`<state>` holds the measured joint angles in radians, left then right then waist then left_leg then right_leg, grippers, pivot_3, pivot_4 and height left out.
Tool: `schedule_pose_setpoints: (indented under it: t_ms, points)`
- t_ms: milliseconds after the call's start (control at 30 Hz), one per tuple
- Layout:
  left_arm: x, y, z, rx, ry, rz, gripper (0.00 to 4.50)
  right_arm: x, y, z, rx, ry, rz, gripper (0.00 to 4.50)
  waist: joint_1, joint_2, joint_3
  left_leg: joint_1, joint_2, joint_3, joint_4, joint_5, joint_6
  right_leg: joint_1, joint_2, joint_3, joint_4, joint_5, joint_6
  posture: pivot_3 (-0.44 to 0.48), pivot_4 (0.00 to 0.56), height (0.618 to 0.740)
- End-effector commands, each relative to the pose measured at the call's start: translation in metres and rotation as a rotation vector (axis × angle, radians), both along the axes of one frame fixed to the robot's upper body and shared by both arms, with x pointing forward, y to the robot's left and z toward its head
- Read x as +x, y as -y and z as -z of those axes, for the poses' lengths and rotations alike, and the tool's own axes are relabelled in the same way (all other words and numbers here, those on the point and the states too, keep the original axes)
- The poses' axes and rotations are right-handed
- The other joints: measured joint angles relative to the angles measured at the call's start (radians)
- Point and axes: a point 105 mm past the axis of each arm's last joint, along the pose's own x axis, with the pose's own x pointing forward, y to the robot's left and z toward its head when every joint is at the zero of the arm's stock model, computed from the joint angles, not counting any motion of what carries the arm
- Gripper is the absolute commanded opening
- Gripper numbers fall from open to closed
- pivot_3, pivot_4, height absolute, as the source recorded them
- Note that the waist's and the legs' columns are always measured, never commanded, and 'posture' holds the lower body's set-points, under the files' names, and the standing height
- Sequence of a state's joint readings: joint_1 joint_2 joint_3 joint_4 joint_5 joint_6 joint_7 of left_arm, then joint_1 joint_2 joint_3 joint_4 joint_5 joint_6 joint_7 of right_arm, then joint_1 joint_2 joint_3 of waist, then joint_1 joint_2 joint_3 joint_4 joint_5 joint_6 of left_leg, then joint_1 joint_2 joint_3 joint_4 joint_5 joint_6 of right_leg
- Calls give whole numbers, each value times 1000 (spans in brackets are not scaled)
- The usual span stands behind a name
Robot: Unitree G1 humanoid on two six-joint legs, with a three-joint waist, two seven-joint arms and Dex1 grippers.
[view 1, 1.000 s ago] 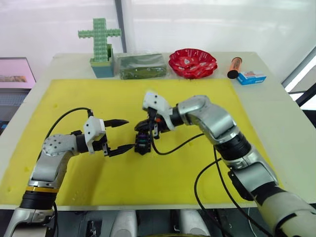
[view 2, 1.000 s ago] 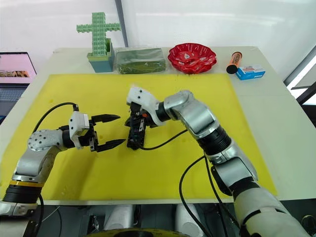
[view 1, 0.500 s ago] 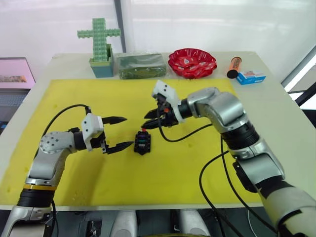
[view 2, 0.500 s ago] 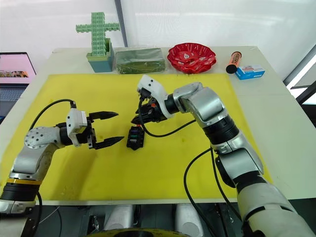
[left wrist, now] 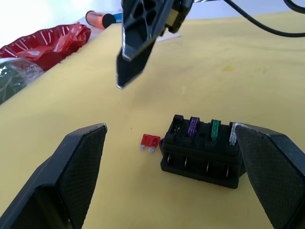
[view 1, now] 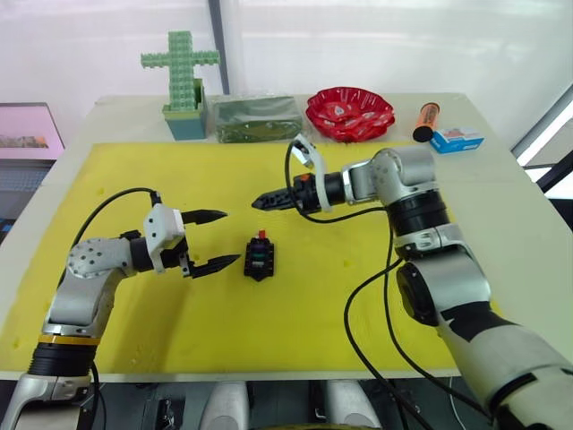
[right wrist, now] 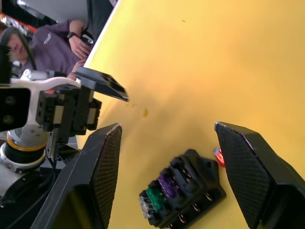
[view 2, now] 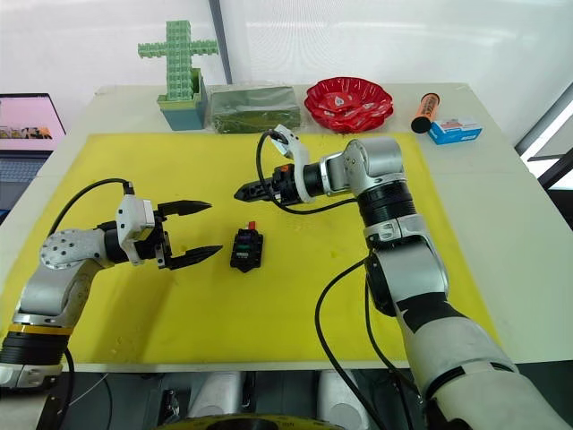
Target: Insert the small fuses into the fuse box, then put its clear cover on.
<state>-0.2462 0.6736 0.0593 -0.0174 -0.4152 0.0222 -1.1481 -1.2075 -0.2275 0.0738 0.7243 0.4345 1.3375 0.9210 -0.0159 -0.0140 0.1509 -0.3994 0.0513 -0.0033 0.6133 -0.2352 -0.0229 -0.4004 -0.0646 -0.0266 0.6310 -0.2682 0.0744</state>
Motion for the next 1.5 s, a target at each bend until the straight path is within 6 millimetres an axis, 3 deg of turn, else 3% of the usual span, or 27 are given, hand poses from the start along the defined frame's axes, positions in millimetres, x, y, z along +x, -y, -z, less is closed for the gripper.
schedule_pose_setpoints:
  t_ms: [33,433,600,1500]
  points:
    - [-2,0,-10,-1,37,-1,4500,2,-2,-8,3,-27,-9,3314,-1,0,0,-1,0,0,0,0,0,-1,0,0,0,0,0,0,150,740]
    - [-4,-1,-9,0,29,-7,4500,0,-11,20,-34,-116,-23,3314,-1,0,0,-6,0,0,1,0,0,-6,0,0,1,0,0,0,150,740]
    - [-5,-2,-9,-1,30,-13,4500,-1,-13,26,-39,-125,-27,2076,-1,0,0,-6,0,0,1,0,0,-6,0,0,1,0,0,0,150,740]
    - [-6,-2,-9,0,33,-16,4500,6,-24,44,-29,-150,69,2076,-4,0,0,-5,0,0,1,0,0,-5,1,0,2,0,0,0,150,740]
